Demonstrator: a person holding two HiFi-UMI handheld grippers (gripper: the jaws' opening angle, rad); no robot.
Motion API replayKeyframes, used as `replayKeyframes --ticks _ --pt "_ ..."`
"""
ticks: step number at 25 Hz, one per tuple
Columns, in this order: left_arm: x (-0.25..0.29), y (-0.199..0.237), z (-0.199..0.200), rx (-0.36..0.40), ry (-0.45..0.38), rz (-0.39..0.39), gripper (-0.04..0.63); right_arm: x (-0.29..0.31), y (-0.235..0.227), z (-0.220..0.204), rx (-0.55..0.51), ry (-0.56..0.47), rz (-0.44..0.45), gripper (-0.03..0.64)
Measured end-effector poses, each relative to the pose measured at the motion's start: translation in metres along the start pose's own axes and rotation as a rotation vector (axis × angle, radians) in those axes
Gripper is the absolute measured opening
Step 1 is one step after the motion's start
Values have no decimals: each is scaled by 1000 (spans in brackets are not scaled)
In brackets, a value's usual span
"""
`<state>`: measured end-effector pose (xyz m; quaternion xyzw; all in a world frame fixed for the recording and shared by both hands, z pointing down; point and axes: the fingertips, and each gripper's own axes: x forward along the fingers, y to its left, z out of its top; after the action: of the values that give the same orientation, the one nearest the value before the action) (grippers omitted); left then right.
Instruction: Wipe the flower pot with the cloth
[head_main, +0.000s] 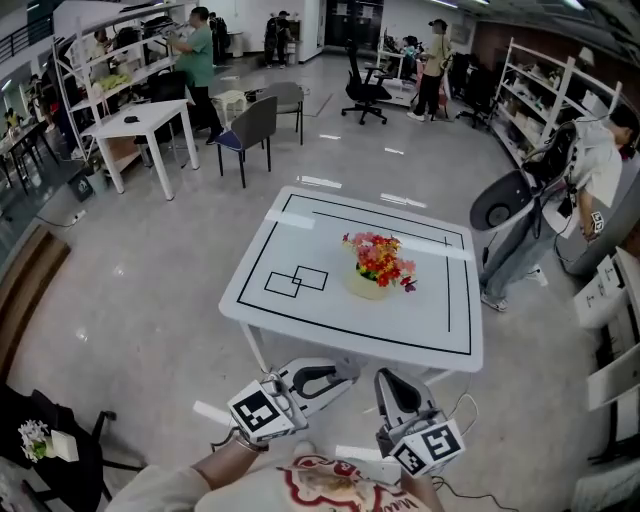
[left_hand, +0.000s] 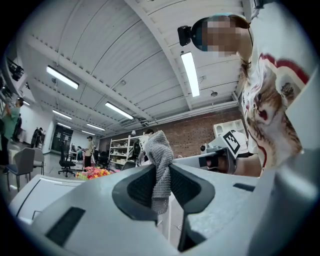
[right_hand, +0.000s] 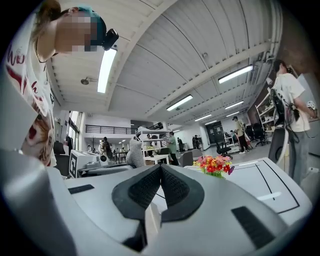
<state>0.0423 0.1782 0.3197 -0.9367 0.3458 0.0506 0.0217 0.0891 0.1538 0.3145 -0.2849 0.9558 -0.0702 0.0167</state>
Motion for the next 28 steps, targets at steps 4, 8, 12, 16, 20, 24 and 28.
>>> replayKeyframes --ticks 4,8,12,16,20,24,28 --pt "-1 -13 14 4 -28 20 72 -15 10 9 -19 -13 16 2" --pt "0 -44 15 -8 -26 32 72 -46 20 11 -24 -20 21 0" --pt "1 -89 11 -14 -34 50 72 -88 33 5 -27 -8 29 0" --pt "-3 -140 15 -17 -39 65 72 -134 51 4 -34 0 40 0" --pt "-11 -182 16 -10 -45 98 72 -172 67 -2 -25 10 61 2" --pt "-20 -208 12 -32 -28 113 72 -189 81 -6 -19 21 68 2" --pt "-25 -219 22 -15 -41 90 73 -200 93 -2 -34 2 58 2"
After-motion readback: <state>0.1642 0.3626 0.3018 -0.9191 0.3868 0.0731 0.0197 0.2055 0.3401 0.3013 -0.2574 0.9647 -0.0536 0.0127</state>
